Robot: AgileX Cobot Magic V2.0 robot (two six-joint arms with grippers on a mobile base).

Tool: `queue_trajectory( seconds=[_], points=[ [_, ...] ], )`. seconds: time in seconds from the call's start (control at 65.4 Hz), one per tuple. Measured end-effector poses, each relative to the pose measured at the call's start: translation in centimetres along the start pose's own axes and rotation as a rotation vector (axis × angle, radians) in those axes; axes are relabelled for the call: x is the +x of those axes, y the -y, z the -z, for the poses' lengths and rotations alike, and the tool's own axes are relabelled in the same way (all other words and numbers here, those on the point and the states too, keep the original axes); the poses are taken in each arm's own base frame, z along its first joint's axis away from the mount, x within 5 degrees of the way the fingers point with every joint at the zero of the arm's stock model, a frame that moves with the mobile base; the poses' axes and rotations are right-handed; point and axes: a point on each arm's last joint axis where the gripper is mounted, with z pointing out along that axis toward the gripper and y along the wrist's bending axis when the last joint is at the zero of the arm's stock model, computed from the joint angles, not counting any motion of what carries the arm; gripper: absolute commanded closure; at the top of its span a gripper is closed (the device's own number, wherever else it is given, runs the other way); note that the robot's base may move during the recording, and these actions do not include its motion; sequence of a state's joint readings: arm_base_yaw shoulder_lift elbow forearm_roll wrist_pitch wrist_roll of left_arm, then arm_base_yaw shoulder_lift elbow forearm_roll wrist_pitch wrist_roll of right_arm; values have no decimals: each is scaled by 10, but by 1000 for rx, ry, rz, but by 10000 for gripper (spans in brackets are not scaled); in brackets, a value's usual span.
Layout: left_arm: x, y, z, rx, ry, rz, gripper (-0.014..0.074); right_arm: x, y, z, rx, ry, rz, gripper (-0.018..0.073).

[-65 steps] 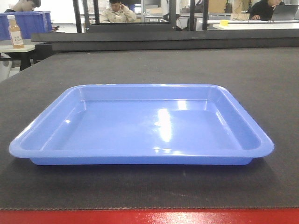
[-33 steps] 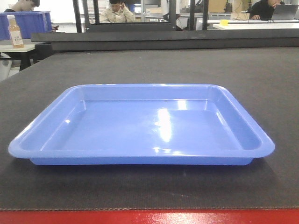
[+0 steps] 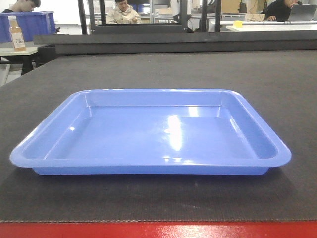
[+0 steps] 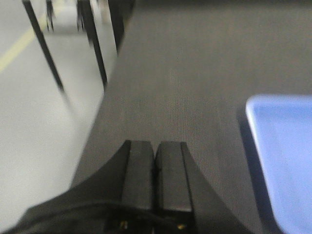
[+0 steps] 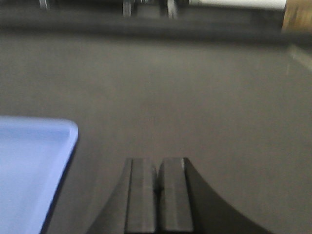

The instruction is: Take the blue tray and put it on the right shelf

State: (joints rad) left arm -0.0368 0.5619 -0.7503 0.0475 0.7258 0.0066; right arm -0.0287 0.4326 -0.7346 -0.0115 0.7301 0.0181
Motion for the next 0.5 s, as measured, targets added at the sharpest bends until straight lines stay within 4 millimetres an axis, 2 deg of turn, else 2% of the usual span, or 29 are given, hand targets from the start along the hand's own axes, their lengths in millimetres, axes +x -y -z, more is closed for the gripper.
queue_trajectory(
  seconds=[0.122,0.229,0.336,0.505],
  points=[
    [-14,1,-39,17,-308,8,645,-23,-1,-29,2,-282,-2,505],
    [-19,5,-70,50,-452,37,645,-33,-1,-56,4,-435,-1,505],
    [-16,13,-102,112,-563,107,645,-31,-2,-83,0,-542,-6,505],
    [-3,25,-145,187,-678,227,645,-14,-9,-121,-58,-743,-73,505]
  ],
)
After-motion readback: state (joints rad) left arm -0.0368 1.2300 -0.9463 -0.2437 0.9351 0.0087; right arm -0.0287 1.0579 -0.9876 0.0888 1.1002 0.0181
